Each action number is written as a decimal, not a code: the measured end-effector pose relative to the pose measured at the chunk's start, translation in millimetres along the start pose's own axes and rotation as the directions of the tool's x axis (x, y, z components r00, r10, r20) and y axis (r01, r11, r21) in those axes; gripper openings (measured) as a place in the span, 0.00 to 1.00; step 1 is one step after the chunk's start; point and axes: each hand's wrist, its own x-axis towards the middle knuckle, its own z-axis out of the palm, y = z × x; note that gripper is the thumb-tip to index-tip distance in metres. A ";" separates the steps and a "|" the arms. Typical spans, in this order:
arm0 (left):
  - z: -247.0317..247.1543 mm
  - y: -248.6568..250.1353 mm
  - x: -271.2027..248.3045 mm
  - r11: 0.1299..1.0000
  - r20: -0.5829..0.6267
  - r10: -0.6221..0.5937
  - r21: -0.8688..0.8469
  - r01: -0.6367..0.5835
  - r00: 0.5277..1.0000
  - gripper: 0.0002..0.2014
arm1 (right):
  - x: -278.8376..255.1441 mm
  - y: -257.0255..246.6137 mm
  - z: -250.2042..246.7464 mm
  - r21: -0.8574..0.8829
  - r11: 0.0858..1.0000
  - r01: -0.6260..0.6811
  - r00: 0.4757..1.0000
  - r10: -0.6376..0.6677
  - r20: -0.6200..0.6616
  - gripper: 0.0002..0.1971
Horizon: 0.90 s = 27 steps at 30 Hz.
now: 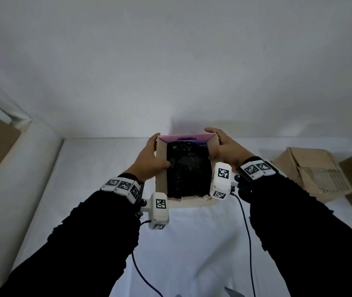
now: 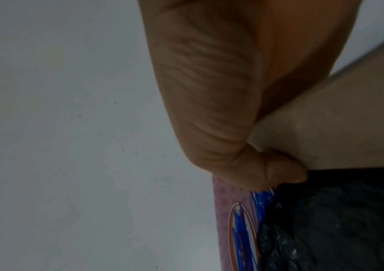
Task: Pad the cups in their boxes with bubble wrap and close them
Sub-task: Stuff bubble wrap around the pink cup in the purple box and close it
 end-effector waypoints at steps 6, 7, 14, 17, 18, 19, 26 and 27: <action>3.3 2.3 -14.0 0.994 -0.026 0.109 -0.018 -0.109 0.994 0.40 | -6.7 9.8 -6.7 0.216 0.976 0.039 0.999 -0.041 0.005 0.21; 4.2 3.4 -16.8 0.992 -0.034 0.126 -0.013 -0.126 0.991 0.38 | -10.1 7.8 -6.5 0.249 0.968 0.031 0.999 -0.027 -0.018 0.14; 12.0 -1.7 -33.3 0.968 -0.142 0.233 0.131 -0.215 0.962 0.42 | -17.6 8.2 -4.7 0.196 0.967 0.163 0.957 -0.107 -0.269 0.24; 11.9 -0.4 -42.9 0.966 -0.153 0.235 0.141 -0.215 0.960 0.50 | -22.1 5.2 -8.0 0.222 0.967 0.121 0.963 -0.061 -0.261 0.31; 11.7 -0.8 -45.8 0.963 -0.151 0.242 0.156 -0.218 0.959 0.52 | -24.3 4.1 -9.0 0.235 0.965 0.120 0.967 -0.059 -0.249 0.29; 11.9 -1.2 -48.5 0.960 -0.155 0.249 0.168 -0.223 0.956 0.53 | -27.6 1.9 -9.1 0.243 0.962 0.124 0.969 -0.065 -0.237 0.25; 15.7 -8.8 -57.4 0.941 -0.191 0.285 0.245 -0.235 0.939 0.54 | -46.0 -7.0 -11.4 0.245 0.955 0.168 0.965 -0.109 -0.237 0.20; 16.6 -8.7 -57.8 0.935 -0.189 0.301 0.248 -0.252 0.935 0.52 | -49.2 -8.6 -10.8 0.251 0.951 0.178 0.963 -0.117 -0.241 0.18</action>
